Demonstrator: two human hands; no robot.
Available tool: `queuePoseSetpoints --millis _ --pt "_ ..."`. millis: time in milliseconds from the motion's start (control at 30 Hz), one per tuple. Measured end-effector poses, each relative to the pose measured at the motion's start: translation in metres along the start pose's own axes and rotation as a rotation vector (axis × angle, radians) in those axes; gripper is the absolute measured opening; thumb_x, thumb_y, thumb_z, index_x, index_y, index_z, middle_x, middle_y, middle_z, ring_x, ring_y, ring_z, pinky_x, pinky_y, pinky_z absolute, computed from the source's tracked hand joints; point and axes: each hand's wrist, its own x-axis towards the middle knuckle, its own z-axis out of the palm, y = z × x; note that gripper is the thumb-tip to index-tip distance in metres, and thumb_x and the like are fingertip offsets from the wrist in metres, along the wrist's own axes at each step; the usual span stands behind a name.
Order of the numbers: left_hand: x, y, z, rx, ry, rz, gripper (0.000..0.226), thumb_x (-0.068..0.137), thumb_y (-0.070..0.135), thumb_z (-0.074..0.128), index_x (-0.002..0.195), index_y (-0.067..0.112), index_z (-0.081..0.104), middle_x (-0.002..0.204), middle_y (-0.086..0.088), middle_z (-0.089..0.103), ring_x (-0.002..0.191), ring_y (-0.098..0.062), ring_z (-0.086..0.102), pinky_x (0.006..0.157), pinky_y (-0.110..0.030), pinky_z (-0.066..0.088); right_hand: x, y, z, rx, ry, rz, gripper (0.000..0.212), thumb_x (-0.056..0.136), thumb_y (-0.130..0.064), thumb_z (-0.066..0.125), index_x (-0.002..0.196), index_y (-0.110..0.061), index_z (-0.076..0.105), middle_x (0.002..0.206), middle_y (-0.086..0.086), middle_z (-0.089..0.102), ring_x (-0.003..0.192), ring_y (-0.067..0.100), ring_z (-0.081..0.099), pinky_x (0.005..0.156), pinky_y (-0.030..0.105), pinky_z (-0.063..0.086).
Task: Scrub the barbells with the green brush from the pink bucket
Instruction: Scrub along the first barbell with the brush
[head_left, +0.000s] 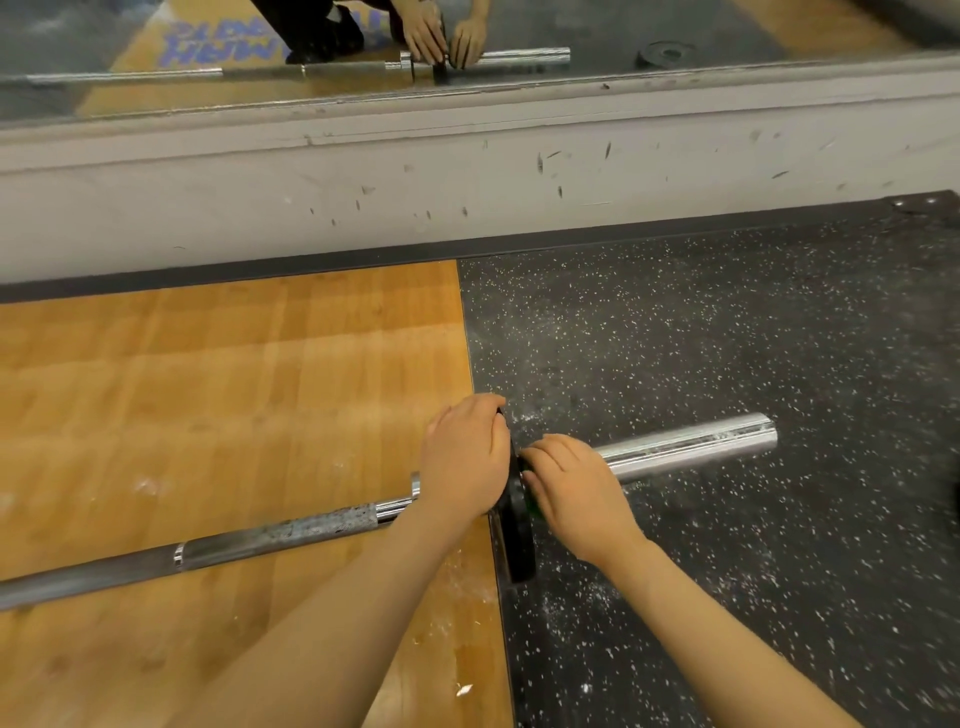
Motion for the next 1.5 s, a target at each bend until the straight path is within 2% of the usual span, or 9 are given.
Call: queuePoseSetpoints --millis 267,567,833,933,1000,1100,1200,1300,1500 --pt "-0.012 0.004 -0.001 -0.016 0.003 0.030 0.039 0.099 0.023 0.027 0.122 0.012 0.057 0.116 -0.002 0.062 0.106 -0.020 0.055 0.094 -0.032 0.036 -0.011 0.034 -0.021 -0.082 -0.033 0.152 0.042 0.098 -0.032 0.031 0.099 -0.010 0.067 0.092 0.001 0.065 0.088 0.022 0.060 0.082 0.035 0.051" --pt "-0.025 0.006 0.003 -0.002 0.056 0.063 0.060 0.090 0.035 0.015 0.122 0.010 0.059 0.122 -0.004 0.061 0.111 -0.021 0.056 0.094 -0.035 0.040 0.000 -0.003 -0.001 0.002 -0.106 0.041 0.038 0.099 -0.032 0.030 0.097 -0.013 0.063 0.090 0.000 0.061 0.082 0.022 0.054 0.074 0.036 0.047" --pt "-0.026 -0.002 -0.008 0.030 0.002 0.137 0.056 0.092 0.039 0.019 0.118 0.015 0.063 0.118 0.002 0.063 0.111 -0.017 0.055 0.103 -0.036 0.034 -0.019 0.021 -0.019 -0.047 -0.105 0.081 0.041 0.097 -0.034 0.032 0.104 -0.010 0.065 0.095 0.001 0.064 0.088 0.022 0.059 0.081 0.035 0.049" --pt "-0.018 -0.004 -0.016 0.067 -0.044 0.185 0.050 0.095 0.034 0.025 0.123 0.016 0.062 0.128 0.003 0.060 0.123 -0.013 0.048 0.115 -0.036 0.019 -0.021 0.018 -0.020 -0.088 -0.102 0.094 0.041 0.097 -0.036 0.032 0.104 -0.012 0.063 0.098 0.000 0.063 0.094 0.022 0.059 0.095 0.038 0.043" --pt "-0.012 -0.003 -0.018 0.082 -0.073 0.206 0.044 0.098 0.031 0.029 0.126 0.016 0.059 0.133 0.002 0.056 0.128 -0.012 0.044 0.115 -0.035 0.017 -0.023 0.015 -0.018 -0.101 -0.130 0.137 0.043 0.097 -0.039 0.030 0.110 -0.014 0.062 0.106 0.000 0.063 0.107 0.022 0.057 0.106 0.042 0.035" --pt "-0.009 -0.001 -0.014 0.104 -0.111 0.260 0.034 0.099 0.024 0.041 0.127 0.016 0.058 0.133 0.002 0.056 0.125 -0.014 0.046 0.111 -0.033 0.024 -0.021 0.014 -0.024 -0.105 -0.282 0.179 0.060 0.095 -0.048 0.017 0.128 -0.014 0.054 0.128 0.002 0.056 0.133 0.025 0.041 0.115 0.043 0.020" --pt "-0.009 -0.005 -0.010 0.096 -0.134 0.267 0.034 0.098 0.023 0.042 0.126 0.015 0.058 0.131 0.002 0.057 0.122 -0.017 0.048 0.107 -0.032 0.027 -0.018 0.014 -0.034 -0.124 -0.410 0.170 0.067 0.094 -0.052 0.010 0.141 -0.015 0.040 0.144 0.002 0.043 0.143 0.024 0.024 0.118 0.042 0.011" --pt "-0.010 -0.009 -0.007 0.068 -0.129 0.275 0.039 0.096 0.027 0.035 0.122 0.014 0.062 0.126 0.001 0.060 0.118 -0.020 0.052 0.102 -0.034 0.034 -0.018 0.011 -0.036 -0.116 -0.439 0.192 0.063 0.095 -0.049 0.014 0.144 -0.016 0.036 0.148 0.002 0.038 0.144 0.023 0.021 0.118 0.040 0.012" --pt "-0.005 -0.013 -0.004 0.055 -0.118 0.335 0.055 0.091 0.037 0.022 0.119 0.013 0.063 0.124 -0.001 0.059 0.113 -0.021 0.053 0.096 -0.039 0.040 -0.023 0.011 -0.027 -0.050 -0.343 0.235 0.058 0.096 -0.044 0.022 0.134 -0.011 0.051 0.136 0.006 0.052 0.136 0.030 0.038 0.115 0.046 0.027"
